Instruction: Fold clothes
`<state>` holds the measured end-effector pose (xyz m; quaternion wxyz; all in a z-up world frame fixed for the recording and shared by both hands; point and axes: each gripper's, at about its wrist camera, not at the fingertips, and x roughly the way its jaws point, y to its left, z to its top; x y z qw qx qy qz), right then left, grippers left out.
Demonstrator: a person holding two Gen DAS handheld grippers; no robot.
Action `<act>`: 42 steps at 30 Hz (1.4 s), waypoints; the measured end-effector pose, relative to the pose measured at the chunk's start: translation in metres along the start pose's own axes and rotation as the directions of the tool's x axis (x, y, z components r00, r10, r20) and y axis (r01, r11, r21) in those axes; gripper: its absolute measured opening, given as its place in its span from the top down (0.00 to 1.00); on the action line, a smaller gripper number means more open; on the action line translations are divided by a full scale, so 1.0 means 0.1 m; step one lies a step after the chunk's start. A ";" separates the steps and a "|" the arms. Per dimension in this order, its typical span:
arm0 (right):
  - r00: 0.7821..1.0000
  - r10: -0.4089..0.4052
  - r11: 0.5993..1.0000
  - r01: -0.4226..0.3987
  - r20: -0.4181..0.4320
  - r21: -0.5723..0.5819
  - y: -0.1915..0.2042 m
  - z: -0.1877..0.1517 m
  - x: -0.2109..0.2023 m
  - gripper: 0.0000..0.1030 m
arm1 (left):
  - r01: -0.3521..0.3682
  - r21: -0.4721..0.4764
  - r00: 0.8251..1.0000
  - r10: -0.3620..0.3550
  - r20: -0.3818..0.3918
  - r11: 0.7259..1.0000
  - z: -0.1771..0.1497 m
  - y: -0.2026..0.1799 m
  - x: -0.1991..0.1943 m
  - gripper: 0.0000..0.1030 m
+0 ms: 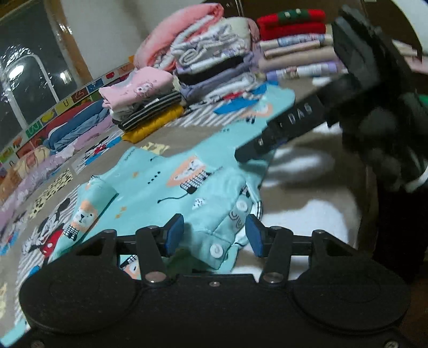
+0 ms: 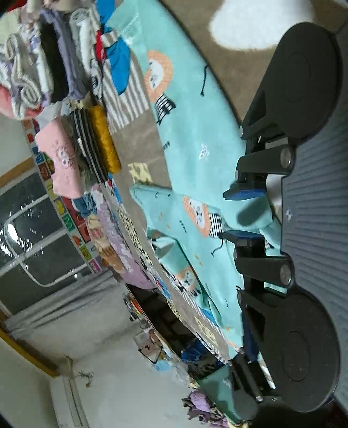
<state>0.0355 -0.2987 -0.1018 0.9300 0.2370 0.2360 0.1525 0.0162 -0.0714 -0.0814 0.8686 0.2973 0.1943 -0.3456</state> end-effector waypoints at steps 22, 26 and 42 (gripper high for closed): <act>0.999 0.035 0.994 -0.032 -0.024 0.102 -0.36 -0.08 0.11 0.73 | -0.185 0.385 0.983 0.173 0.066 0.904 -0.07 -0.33 0.09 0.91; 0.999 0.046 0.990 -0.042 -0.025 0.135 -0.41 -0.09 0.09 0.74 | -0.291 0.569 0.956 0.252 0.149 0.769 -0.28 -0.59 0.14 0.91; 0.998 0.013 0.999 -0.010 0.056 -0.050 -0.04 -0.02 -0.10 0.78 | -0.319 0.627 0.947 0.271 0.175 0.711 -0.62 -0.76 0.15 0.94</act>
